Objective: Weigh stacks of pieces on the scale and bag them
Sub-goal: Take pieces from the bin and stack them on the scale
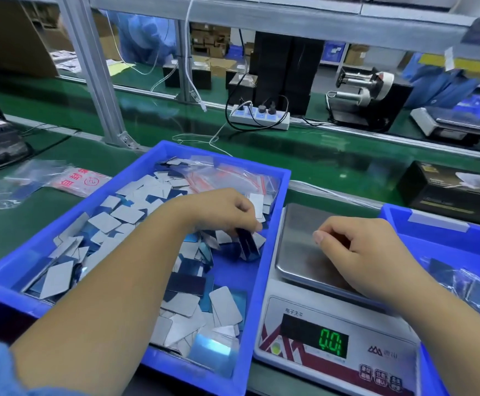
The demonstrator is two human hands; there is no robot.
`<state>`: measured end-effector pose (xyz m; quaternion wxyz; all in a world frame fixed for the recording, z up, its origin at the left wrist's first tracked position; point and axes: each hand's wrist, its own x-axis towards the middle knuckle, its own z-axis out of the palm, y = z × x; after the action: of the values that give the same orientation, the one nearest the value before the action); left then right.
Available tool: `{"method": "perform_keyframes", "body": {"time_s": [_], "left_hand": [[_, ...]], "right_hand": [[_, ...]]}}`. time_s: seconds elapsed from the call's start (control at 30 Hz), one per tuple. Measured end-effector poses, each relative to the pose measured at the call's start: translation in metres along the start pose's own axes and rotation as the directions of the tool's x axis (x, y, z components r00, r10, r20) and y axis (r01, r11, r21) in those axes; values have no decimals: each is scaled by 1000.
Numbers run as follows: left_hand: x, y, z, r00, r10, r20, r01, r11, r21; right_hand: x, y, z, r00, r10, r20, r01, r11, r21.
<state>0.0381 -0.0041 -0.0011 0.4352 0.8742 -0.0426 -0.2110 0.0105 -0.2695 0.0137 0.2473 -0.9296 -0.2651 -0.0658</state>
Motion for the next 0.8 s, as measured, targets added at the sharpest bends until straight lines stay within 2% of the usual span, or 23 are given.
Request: {"method": "perform_keyframes", "body": {"time_s": [0.07,0.2,0.27,0.37,0.43,0.53,0.8], "left_hand": [[0,-1,-2,997,33,-76,-29,998,52],[0,-7,-5,997,-1,-82,18,979,203],[0,-5,-7,988,13,-155,36,950,310],[-2,1,-10,965,-26,-259,149,871,468],[-6,5,-9,958,-175,-227,275,780,562],[-10,10,-1,939,-326,-109,315,688,654],[-2,10,18,958,-281,-57,228,626,746]], "right_hand": [[0,-1,0,1000,-6,2,6,1000,0],[0,-1,-1,1000,-12,7,12,1000,-3],[0,-1,-1,1000,-18,10,18,1000,-9],[0,-1,-1,1000,-20,9,20,1000,-11],[1,-1,-1,1000,-21,10,21,1000,-10],[1,-1,0,1000,-22,22,22,1000,-10],[0,-1,-1,999,-33,28,33,999,-11]]}}
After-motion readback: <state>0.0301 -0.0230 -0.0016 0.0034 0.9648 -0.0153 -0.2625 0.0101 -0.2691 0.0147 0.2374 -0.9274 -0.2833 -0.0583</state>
